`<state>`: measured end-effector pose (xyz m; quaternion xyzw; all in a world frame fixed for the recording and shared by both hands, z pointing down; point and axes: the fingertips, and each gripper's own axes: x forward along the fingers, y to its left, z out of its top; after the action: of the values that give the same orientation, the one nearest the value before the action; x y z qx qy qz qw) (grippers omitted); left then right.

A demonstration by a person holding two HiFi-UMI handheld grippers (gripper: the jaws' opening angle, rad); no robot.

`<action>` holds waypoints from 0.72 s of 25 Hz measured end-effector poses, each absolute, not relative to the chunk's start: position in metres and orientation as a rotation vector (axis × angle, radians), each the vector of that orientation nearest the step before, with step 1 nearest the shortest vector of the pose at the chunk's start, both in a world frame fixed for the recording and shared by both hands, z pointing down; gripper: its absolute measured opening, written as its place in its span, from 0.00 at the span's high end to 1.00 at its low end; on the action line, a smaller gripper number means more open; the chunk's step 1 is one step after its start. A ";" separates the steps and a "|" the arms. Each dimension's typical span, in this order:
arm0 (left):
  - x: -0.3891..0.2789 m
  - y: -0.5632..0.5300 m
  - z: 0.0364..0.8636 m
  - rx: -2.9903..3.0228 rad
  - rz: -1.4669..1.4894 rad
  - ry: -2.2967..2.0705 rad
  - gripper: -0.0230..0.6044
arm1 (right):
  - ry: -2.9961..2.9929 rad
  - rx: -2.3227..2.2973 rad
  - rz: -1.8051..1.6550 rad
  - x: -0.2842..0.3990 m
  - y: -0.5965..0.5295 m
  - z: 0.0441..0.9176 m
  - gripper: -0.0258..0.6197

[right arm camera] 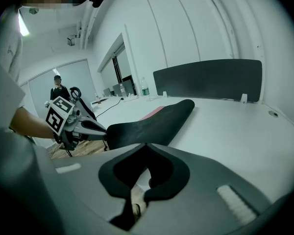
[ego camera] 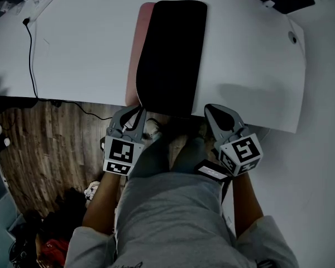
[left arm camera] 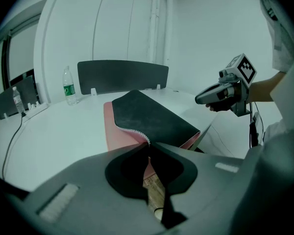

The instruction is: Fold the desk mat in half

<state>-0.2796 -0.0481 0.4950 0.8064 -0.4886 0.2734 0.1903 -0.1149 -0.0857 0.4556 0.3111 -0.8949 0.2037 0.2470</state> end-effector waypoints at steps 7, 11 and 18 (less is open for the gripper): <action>-0.295 -0.043 0.505 2.239 0.774 -1.391 0.91 | -2.436 0.838 0.547 -0.125 -0.082 0.459 0.95; -0.301 -0.040 0.510 2.225 0.763 -1.395 0.91 | -2.429 0.831 0.552 -0.132 -0.079 0.461 0.95; -0.305 -0.037 0.517 2.212 0.748 -1.386 0.91 | -2.417 0.826 0.553 -0.136 -0.076 0.462 0.95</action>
<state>-0.3052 -0.0374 0.5175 0.7963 -0.4987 0.2692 0.2115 -0.1356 -0.0763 0.4617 0.3052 -0.8927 0.2041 0.2612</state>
